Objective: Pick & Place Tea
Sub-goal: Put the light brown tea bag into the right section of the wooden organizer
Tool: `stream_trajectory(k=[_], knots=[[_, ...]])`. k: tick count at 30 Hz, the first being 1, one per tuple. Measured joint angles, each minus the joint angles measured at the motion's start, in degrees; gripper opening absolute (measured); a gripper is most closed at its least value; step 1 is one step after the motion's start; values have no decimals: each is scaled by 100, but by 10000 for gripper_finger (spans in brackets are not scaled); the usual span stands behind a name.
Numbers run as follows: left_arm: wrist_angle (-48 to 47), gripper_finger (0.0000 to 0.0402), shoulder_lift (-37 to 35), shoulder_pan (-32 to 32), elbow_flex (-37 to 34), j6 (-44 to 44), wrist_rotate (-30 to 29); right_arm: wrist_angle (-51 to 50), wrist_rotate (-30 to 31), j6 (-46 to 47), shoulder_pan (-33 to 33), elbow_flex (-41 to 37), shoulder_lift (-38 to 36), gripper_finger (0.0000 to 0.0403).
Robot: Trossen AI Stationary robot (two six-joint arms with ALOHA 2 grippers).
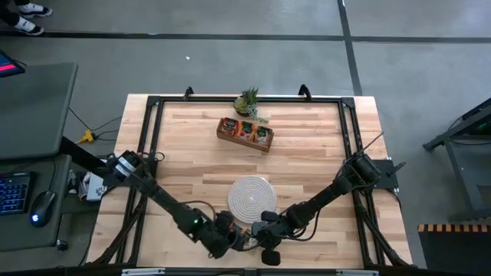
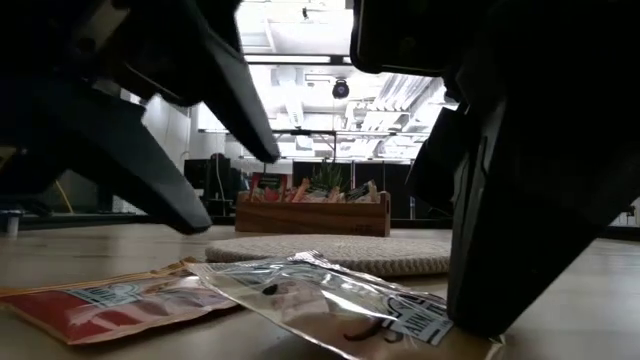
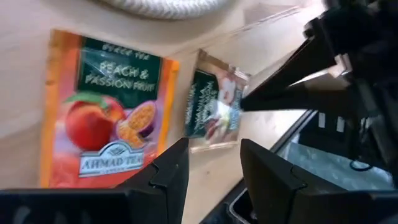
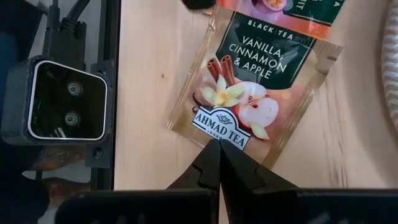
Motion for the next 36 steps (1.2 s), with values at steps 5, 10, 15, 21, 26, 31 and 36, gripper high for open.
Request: stream_trajectory(k=[5, 10, 15, 21, 26, 31, 36], knots=[[6, 143, 0, 168, 0, 14, 401, 61, 12, 59, 11, -2, 6, 0], [-219, 143, 0, 172, 2, 11, 434, 80, 83, 89, 50, -2, 6, 0], [-403, 143, 62, 162, 2, 7, 583, 95, 141, 143, 80, -2, 10, 0], [-398, 143, 104, 166, 4, -11, 636, 154, 150, 146, 80, -4, 13, 0], [-4, 143, 268, 238, 21, 45, 693, 173, 177, 144, 78, -4, 15, 0], [360, 143, 445, 313, 65, 190, 825, 236, 212, 129, 65, -7, 17, 0], [532, 143, 473, 317, 61, 388, 891, 291, 259, 142, 61, -9, 19, 0]])
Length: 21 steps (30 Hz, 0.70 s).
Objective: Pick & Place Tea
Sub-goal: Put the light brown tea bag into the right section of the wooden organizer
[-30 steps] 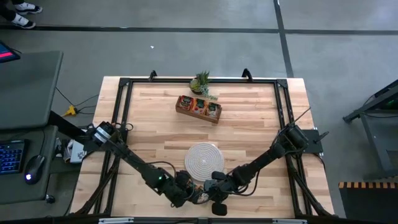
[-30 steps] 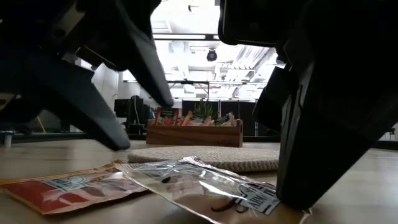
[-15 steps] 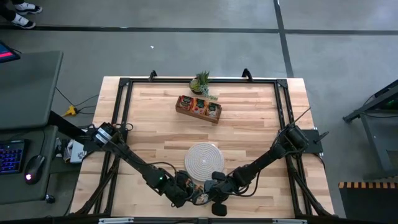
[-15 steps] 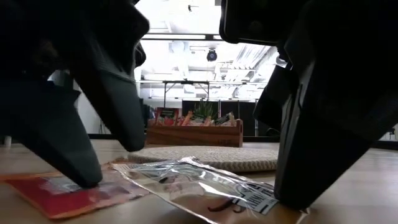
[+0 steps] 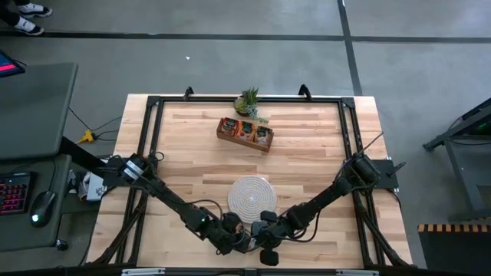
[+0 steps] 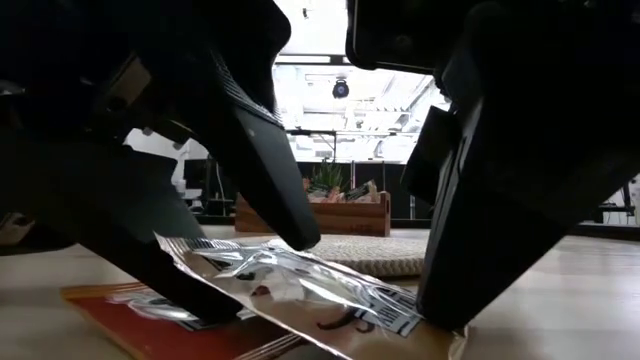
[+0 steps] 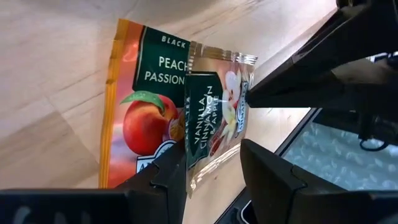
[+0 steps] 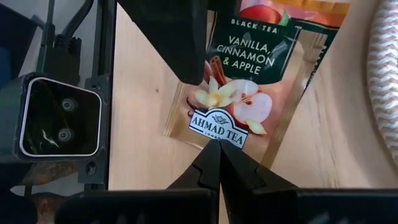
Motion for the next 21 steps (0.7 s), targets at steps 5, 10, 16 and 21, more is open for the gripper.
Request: stream_trajectory(k=[5, 10, 16, 21], knots=[[-51, 131, 1, 44, 2, 194, 80, -3, 5, 0, 0, 0, 0, 0], [-106, 50, 9, 70, -9, 375, 197, -1, 2, 2, 0, 0, 0, 0], [-109, 6, 18, 70, -11, 571, 238, 2, 1, 2, 0, 0, 0, 0], [-103, 1, 12, 70, -13, 681, 255, 7, -78, 94, 0, 0, 0, 0]])
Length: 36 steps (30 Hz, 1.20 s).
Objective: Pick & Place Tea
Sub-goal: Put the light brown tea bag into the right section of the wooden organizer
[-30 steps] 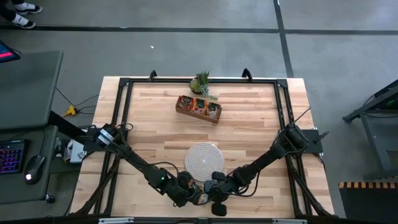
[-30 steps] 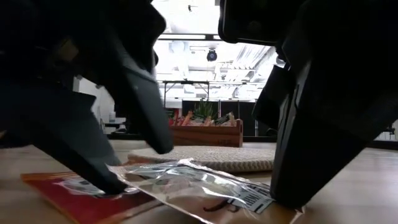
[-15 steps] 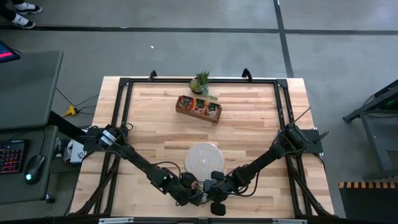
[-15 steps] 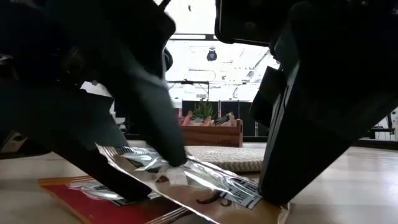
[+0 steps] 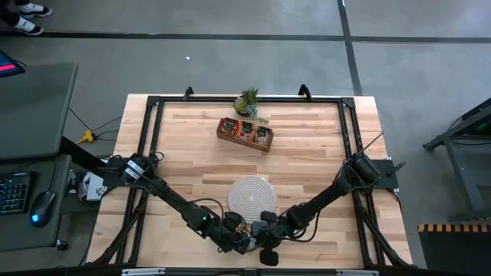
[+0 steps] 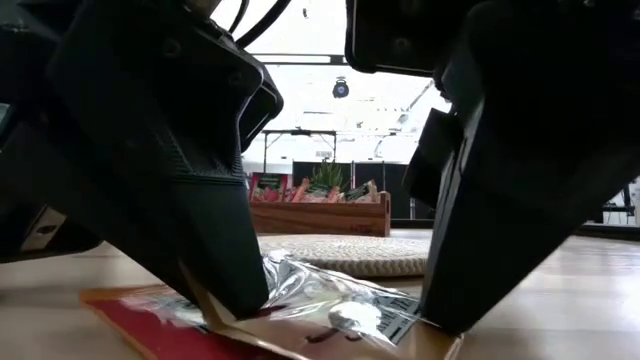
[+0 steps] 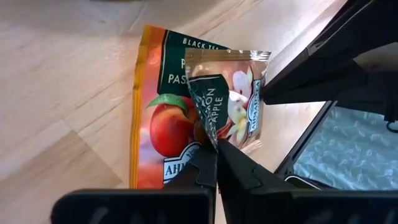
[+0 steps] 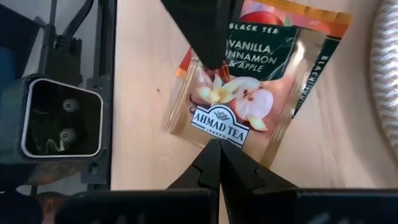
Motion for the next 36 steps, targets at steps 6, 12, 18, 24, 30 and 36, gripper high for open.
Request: stream_trajectory(k=[6, 12, 18, 24, 30, 36], knots=[[-60, 1, -133, 0, -14, 181, -39, 17, -283, 59, 7, 0, -10, 0], [-180, 0, -431, 0, -11, 457, -186, -69, -212, 57, 15, 0, -197, 0], [-478, 0, -755, 0, -4, 926, -209, -164, -141, -7, 51, 2, -683, 0], [-814, 0, -1121, 0, -5, 1577, -258, -328, -118, -185, 138, 4, -1333, 0], [-1046, 0, -1400, 0, -3, 2456, -331, -492, -56, -311, 181, 4, -2013, 0], [-1997, 0, -1429, 2, 808, 3985, -340, -525, 35, -641, 118, 6, -2513, 0]])
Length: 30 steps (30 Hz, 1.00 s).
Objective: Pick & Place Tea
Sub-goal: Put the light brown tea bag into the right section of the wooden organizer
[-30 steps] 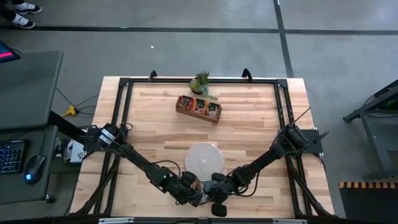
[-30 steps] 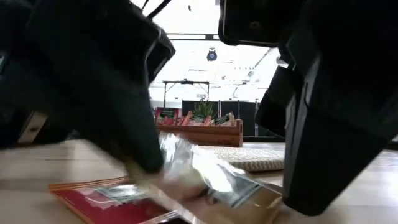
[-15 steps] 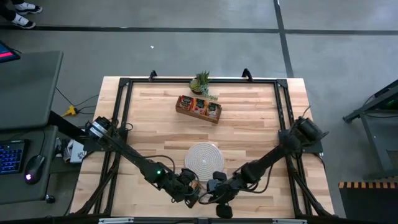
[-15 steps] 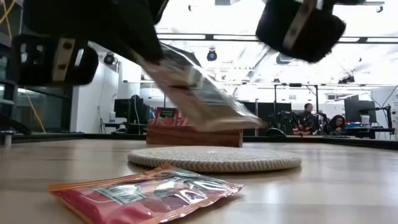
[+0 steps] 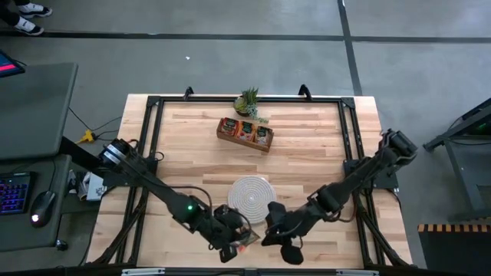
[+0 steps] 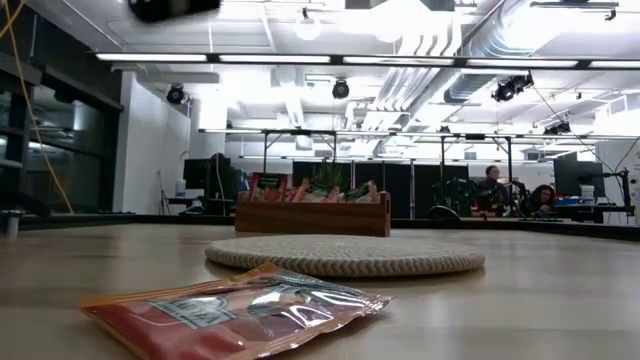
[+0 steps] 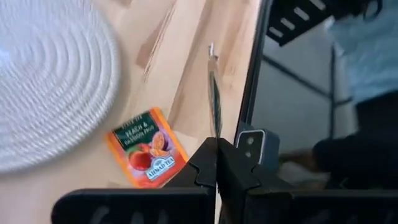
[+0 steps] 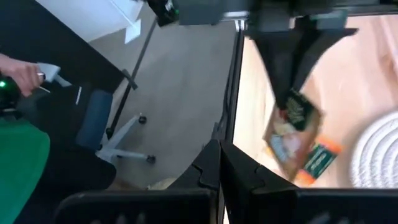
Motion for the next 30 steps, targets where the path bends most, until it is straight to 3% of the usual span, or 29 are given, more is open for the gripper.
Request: stream_trajectory(k=[7, 13, 22, 30], knots=[[-2396, 0, 50, 210, 1487, 1061, -267, -183, -284, -158, -236, 1, -229, 4], [-3670, 0, 44, 356, 2335, 1565, -366, -415, -233, -326, -339, 1, -544, 32], [-3863, 0, 48, 512, 2497, 1884, -218, -609, 666, -1124, -404, 1, -958, 94], [-3624, 0, 48, 608, 2498, 1977, -327, -652, 557, -1260, -772, 1, -921, 189]])
